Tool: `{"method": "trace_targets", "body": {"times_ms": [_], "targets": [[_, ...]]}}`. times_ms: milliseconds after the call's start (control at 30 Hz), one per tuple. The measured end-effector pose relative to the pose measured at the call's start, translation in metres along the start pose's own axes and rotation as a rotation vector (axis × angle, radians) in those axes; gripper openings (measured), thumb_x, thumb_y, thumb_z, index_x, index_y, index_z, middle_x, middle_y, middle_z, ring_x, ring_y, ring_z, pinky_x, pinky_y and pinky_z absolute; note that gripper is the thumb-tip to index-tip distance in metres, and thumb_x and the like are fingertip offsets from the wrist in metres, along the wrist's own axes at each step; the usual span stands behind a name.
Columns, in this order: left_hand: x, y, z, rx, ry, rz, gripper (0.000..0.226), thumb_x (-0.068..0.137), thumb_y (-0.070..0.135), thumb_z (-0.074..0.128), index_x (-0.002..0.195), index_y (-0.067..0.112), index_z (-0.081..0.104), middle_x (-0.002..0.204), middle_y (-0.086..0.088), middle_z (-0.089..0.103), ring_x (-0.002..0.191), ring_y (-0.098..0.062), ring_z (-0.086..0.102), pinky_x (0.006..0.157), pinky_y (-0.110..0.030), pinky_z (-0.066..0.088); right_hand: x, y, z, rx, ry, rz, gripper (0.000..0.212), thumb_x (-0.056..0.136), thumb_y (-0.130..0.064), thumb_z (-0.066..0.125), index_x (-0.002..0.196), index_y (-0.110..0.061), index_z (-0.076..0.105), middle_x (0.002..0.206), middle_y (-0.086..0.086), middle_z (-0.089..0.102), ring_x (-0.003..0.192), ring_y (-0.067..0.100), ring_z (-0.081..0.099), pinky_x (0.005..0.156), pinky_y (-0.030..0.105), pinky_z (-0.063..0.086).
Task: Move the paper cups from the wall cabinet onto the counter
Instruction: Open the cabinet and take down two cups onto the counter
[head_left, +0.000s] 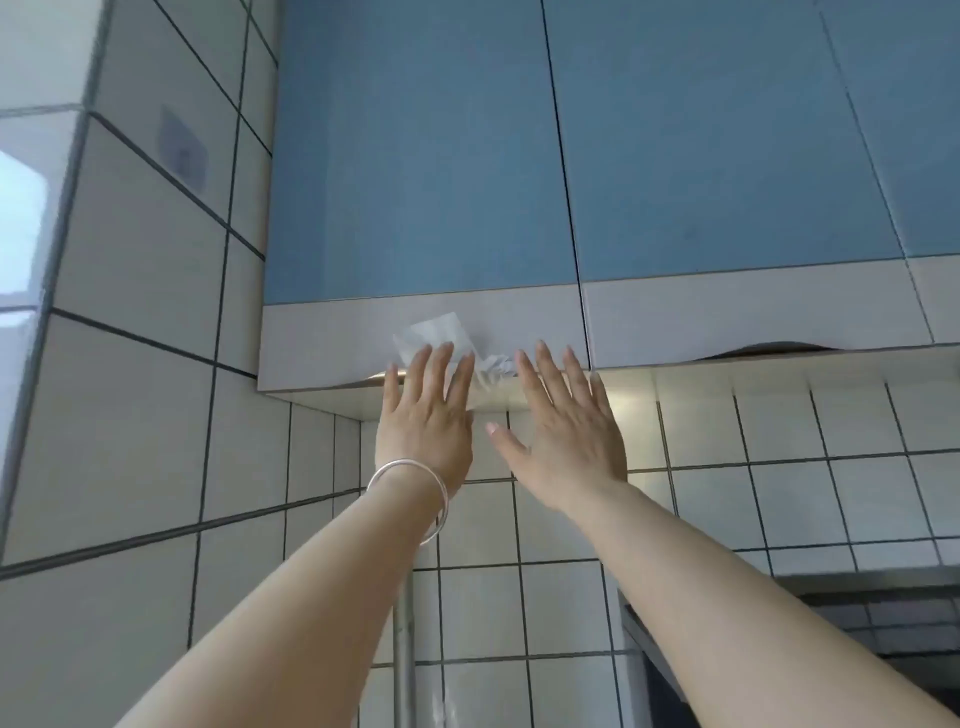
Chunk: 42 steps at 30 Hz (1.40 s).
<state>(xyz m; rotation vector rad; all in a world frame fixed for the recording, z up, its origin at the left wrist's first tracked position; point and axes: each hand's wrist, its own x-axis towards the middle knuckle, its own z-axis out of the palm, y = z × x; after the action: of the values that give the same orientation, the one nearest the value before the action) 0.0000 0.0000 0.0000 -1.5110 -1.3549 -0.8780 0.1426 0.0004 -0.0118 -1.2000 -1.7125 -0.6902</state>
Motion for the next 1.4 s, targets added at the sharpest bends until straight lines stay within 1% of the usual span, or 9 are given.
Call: {"method": "trace_targets", "body": {"times_ms": [167, 300, 400, 700, 867, 1033, 1133, 1233, 1400], "targets": [[0.027, -0.012, 0.015, -0.116, 0.303, 0.093, 0.035, 0.085, 0.014, 0.057, 0.12, 0.011, 0.056, 0.116, -0.01, 0.061, 0.103, -0.031, 0.056, 0.088, -0.039, 0.044, 0.029, -0.014, 0.029, -0.052, 0.085, -0.078, 0.064, 0.087, -0.041, 0.047, 0.144, -0.023, 0.024, 0.157, -0.002, 0.019, 0.145, 0.02, 0.008, 0.116, 0.038, 0.01], [0.041, -0.021, 0.021, -0.09, 0.24, 0.139, 0.012, 0.078, 0.007, 0.064, 0.09, 0.008, 0.064, 0.086, -0.01, 0.063, 0.08, -0.032, 0.06, 0.068, -0.037, 0.047, 0.039, -0.021, 0.039, -0.046, 0.232, -0.112, 0.047, 0.075, -0.018, 0.059, 0.121, -0.012, 0.052, 0.127, 0.004, 0.054, 0.119, 0.027, 0.045, 0.099, 0.035, 0.036], [0.046, -0.021, 0.021, -0.039, 0.259, 0.144, 0.012, 0.069, 0.004, 0.072, 0.078, 0.009, 0.065, 0.072, -0.009, 0.062, 0.065, -0.03, 0.059, 0.055, -0.032, 0.045, 0.046, -0.024, 0.044, -0.015, 0.251, -0.119, 0.041, 0.071, -0.01, 0.059, 0.111, -0.008, 0.055, 0.115, 0.009, 0.055, 0.108, 0.03, 0.048, 0.091, 0.036, 0.041], [0.048, -0.008, 0.025, -0.106, 0.227, 0.014, 0.008, 0.091, 0.011, 0.047, 0.092, 0.013, 0.055, 0.093, -0.009, 0.054, 0.075, -0.023, 0.029, 0.067, -0.032, 0.023, 0.045, -0.031, 0.034, 0.046, 0.192, -0.079, 0.038, 0.069, -0.008, 0.054, 0.106, -0.012, 0.052, 0.112, 0.006, 0.05, 0.105, 0.027, 0.042, 0.081, 0.032, 0.039], [0.036, -0.015, 0.004, -0.1, 0.219, 0.012, 0.019, 0.08, -0.001, 0.049, 0.094, 0.01, 0.055, 0.094, -0.009, 0.054, 0.076, -0.025, 0.033, 0.066, -0.032, 0.029, 0.031, -0.046, 0.015, 0.035, 0.255, -0.108, 0.032, 0.061, -0.006, 0.062, 0.093, -0.007, 0.058, 0.097, 0.009, 0.059, 0.093, 0.031, 0.052, 0.07, 0.036, 0.043], [0.024, -0.025, -0.032, -0.18, 0.203, 0.005, 0.018, 0.083, 0.002, 0.05, 0.099, 0.009, 0.056, 0.097, -0.009, 0.056, 0.086, -0.029, 0.046, 0.062, -0.034, 0.036, 0.01, -0.072, -0.011, -0.134, 0.319, -0.112, 0.035, 0.049, -0.022, 0.072, 0.082, -0.019, 0.062, 0.082, -0.004, 0.061, 0.079, 0.017, 0.059, 0.065, 0.024, 0.045], [0.014, -0.031, -0.057, -0.268, 0.257, -0.029, 0.005, 0.082, 0.006, 0.054, 0.086, 0.009, 0.055, 0.088, -0.009, 0.053, 0.073, -0.026, 0.042, 0.057, -0.031, 0.031, 0.0, -0.09, -0.029, -0.209, 0.385, -0.166, 0.032, 0.055, -0.028, 0.065, 0.086, -0.022, 0.062, 0.084, -0.006, 0.06, 0.081, 0.014, 0.057, 0.066, 0.022, 0.043], [0.004, -0.041, -0.082, -0.307, 0.298, -0.06, 0.018, 0.081, 0.005, 0.053, 0.072, 0.015, 0.041, 0.075, -0.005, 0.043, 0.064, -0.027, 0.037, 0.054, -0.031, 0.027, -0.009, -0.113, -0.043, -0.261, 0.435, -0.217, 0.031, 0.066, -0.025, 0.05, 0.096, -0.023, 0.06, 0.091, -0.006, 0.059, 0.087, 0.013, 0.055, 0.069, 0.022, 0.041], [-0.013, -0.06, -0.113, -0.321, 0.342, -0.095, 0.009, 0.083, 0.004, 0.053, 0.076, -0.001, 0.051, 0.079, -0.015, 0.052, 0.068, -0.034, 0.047, 0.061, -0.042, 0.041, -0.022, -0.142, -0.067, -0.252, 0.483, -0.297, 0.044, 0.071, -0.019, 0.031, 0.104, -0.022, 0.06, 0.096, -0.007, 0.059, 0.09, 0.012, 0.054, 0.07, 0.023, 0.041]]}}
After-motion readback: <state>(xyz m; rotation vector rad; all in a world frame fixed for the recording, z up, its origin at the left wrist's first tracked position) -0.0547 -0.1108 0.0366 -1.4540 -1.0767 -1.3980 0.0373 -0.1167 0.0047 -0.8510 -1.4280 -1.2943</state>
